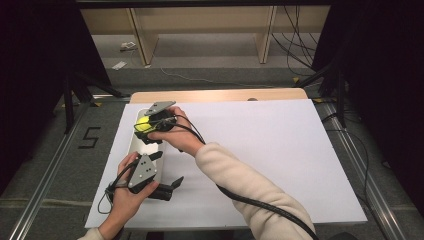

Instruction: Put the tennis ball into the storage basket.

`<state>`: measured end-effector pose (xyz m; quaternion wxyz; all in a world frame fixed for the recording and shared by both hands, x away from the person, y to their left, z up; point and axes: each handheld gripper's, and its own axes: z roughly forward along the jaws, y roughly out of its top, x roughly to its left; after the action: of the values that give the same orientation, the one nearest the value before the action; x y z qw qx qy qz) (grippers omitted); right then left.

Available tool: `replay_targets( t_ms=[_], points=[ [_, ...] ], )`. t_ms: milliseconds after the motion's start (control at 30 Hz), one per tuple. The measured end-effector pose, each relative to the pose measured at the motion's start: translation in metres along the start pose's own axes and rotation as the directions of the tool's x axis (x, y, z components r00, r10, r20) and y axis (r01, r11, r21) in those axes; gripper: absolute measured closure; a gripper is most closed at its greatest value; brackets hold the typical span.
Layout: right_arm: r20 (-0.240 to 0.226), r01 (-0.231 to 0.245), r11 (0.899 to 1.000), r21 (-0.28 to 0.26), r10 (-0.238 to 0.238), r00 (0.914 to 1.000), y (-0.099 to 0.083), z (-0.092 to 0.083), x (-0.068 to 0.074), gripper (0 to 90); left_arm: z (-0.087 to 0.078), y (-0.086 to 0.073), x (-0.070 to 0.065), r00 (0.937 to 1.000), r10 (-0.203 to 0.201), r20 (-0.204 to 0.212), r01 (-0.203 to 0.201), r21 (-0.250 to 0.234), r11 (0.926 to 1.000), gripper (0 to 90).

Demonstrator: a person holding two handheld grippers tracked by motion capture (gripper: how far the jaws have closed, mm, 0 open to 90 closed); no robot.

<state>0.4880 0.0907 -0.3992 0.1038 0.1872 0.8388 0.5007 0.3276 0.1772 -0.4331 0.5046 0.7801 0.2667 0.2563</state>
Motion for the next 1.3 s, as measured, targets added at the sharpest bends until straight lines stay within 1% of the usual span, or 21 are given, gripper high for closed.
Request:
replay_targets(
  t_ms=[533,633,700,833,933,1300],
  points=[
    [-0.007,-0.014,1.000,0.028,0.014,0.9999,-0.004,0.010,-0.001,26.9,0.000,0.000,0.000,1.0000,-0.001,0.005,0.001,0.001,1.0000,0.0],
    [-0.012,-0.005,0.999,0.043,0.006,0.9999,-0.004,0.011,0.000,26.8,0.000,0.000,0.000,1.0000,-0.001,0.007,0.001,0.001,1.0000,0.0],
    [-0.010,-0.003,0.999,0.041,0.004,0.9999,-0.005,0.012,0.000,26.8,0.000,-0.001,0.000,1.0000,-0.002,0.007,0.002,0.001,1.0000,0.0],
    [-0.012,-0.006,0.998,0.055,0.006,0.9999,-0.007,0.015,0.000,26.8,0.000,-0.001,0.000,1.0000,0.002,0.007,-0.002,0.004,1.0000,0.0],
    [-0.010,-0.013,0.998,0.061,0.014,0.9999,-0.009,0.017,0.001,26.8,0.000,-0.001,0.000,0.9999,0.013,0.007,-0.013,0.008,0.9999,0.0],
    [-0.016,-0.010,0.997,0.072,0.012,0.9998,-0.009,0.020,0.003,26.7,0.001,-0.001,0.000,0.9998,0.016,0.009,-0.017,0.011,0.9998,0.0]
  ],
)
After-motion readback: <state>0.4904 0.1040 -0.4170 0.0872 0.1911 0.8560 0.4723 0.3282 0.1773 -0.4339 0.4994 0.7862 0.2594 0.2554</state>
